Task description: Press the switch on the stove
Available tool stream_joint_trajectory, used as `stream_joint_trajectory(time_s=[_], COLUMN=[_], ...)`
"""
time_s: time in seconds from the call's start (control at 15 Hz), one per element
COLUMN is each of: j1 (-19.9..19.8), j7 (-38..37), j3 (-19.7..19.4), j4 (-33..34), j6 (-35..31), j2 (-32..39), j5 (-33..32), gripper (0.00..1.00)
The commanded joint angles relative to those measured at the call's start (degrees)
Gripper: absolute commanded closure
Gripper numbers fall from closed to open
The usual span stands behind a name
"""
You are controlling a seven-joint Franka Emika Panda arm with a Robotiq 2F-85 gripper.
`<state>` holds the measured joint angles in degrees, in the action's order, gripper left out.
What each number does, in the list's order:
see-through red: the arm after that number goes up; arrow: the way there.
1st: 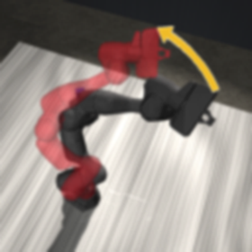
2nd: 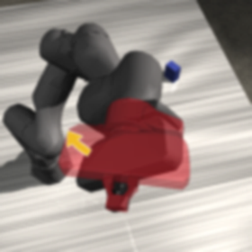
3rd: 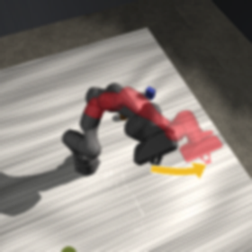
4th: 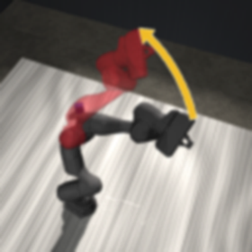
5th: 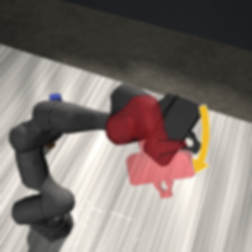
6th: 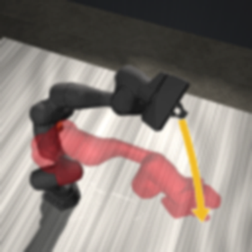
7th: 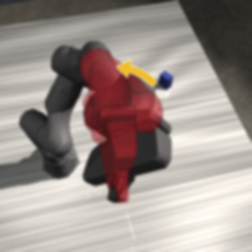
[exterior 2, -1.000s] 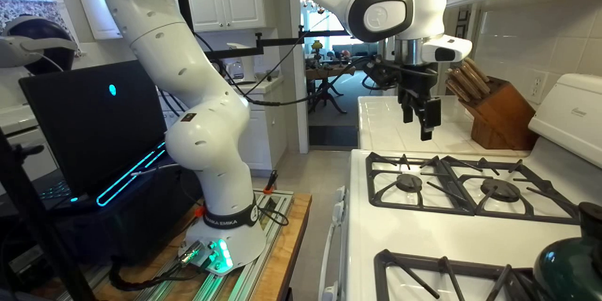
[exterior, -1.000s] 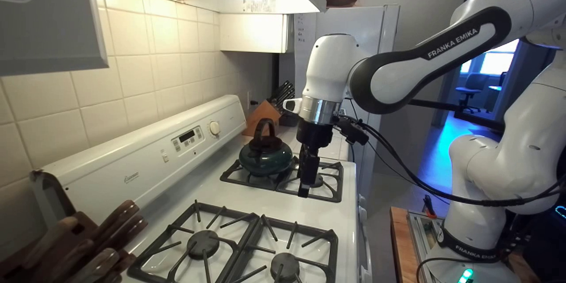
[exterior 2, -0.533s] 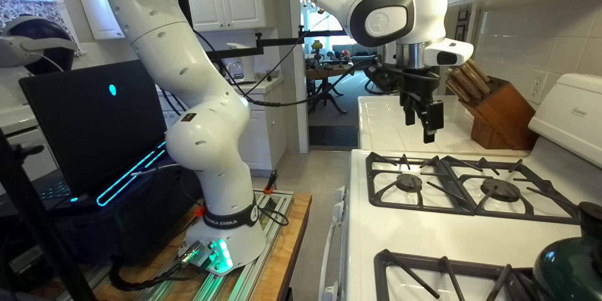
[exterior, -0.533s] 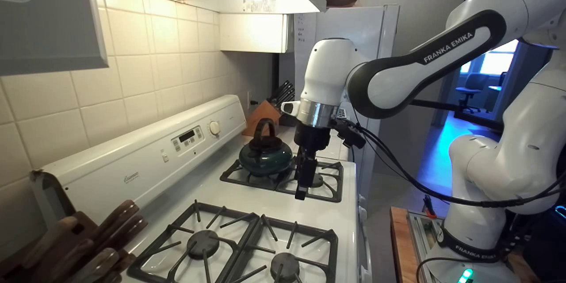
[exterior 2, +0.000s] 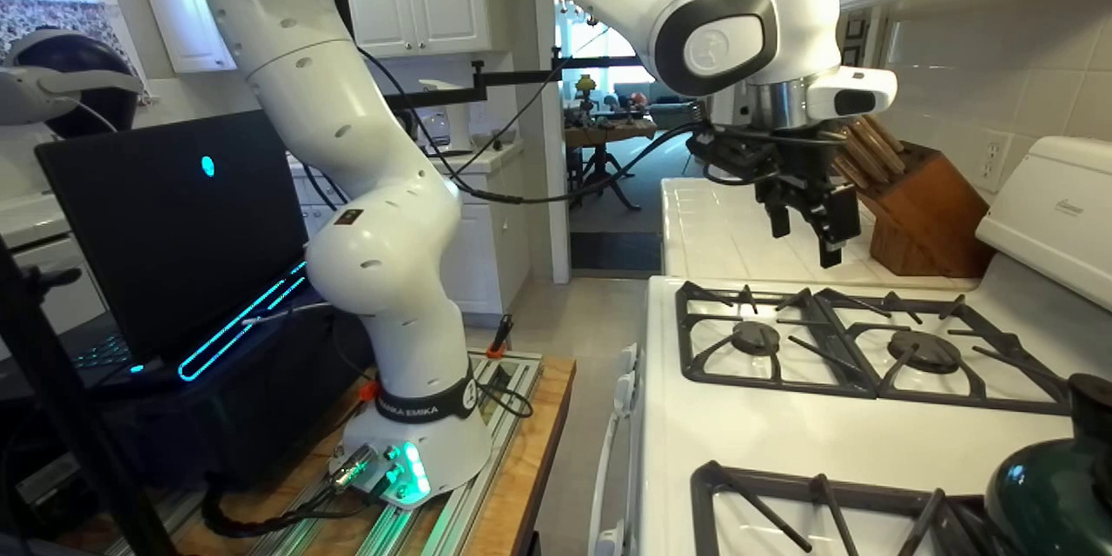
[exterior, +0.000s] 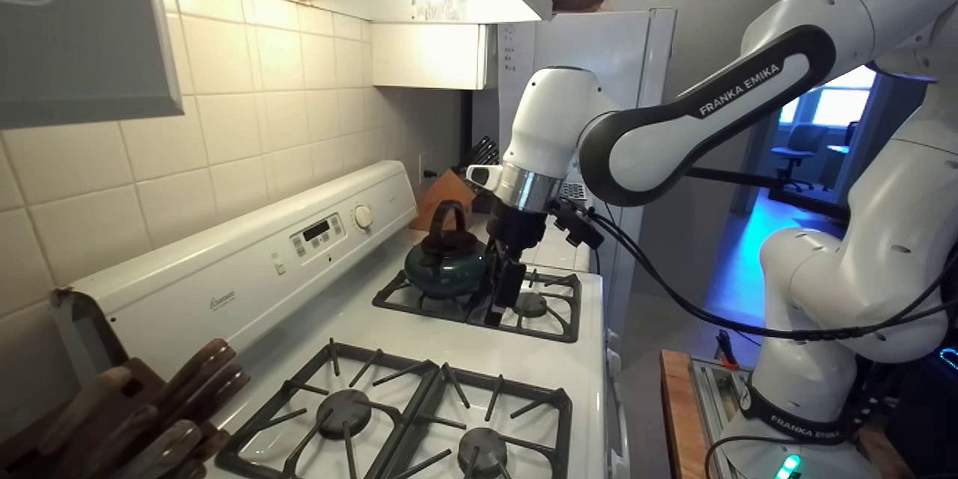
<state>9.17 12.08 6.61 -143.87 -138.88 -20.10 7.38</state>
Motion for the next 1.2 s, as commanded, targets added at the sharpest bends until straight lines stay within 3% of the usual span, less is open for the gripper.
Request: stream_joint_trajectory(time_s=[0.0, 0.4, 0.47, 0.53, 0.6, 1.13], j1=[1.9, 2.9, 2.8, 2.7, 2.6, 1.7], j7=[6.3, 11.8, 12.1, 12.5, 12.6, 15.6], j3=[-3.0, -4.4, -4.3, -4.1, -4.0, -2.0], j4=[0.7, 2.4, 3.0, 3.7, 4.4, 11.9], j6=[-6.7, -14.9, -15.6, -16.3, -16.7, -19.7], j2=[3.6, 9.0, 9.9, 11.0, 11.8, 18.6], j5=[1.5, 1.0, 0.7, 0.5, 0.3, -1.6], gripper=[0.00, 0.00, 0.08, 0.24, 0.34, 0.90])
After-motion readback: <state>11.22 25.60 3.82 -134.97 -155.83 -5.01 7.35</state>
